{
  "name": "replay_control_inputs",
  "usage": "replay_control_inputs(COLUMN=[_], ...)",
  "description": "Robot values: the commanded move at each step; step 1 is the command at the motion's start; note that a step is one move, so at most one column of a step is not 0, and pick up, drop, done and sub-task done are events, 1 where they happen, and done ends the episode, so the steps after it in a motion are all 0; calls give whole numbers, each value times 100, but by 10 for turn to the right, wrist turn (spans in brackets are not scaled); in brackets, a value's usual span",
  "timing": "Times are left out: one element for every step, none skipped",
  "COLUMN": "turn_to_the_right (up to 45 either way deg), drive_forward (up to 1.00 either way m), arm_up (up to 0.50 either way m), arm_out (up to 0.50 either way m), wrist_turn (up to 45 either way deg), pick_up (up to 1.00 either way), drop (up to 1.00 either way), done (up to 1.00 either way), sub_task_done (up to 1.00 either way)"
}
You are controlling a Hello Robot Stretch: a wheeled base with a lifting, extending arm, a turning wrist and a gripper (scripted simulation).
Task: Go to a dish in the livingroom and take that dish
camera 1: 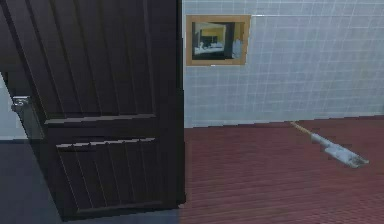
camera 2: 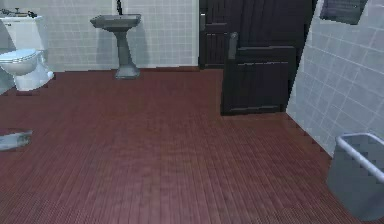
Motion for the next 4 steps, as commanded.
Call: replay_control_inputs(turn_to_the_right=[-60,0,450,90], drive_forward=[0,10,0,0], arm_up=[0,0,0,0], arm_out=[0,0,0,0], wrist_turn=[0,0,0,0], pick_up=[0,0,0,0], drop=[0,0,0,0], done=[0,0,0,0], sub_task_done=[0,0,0,0])
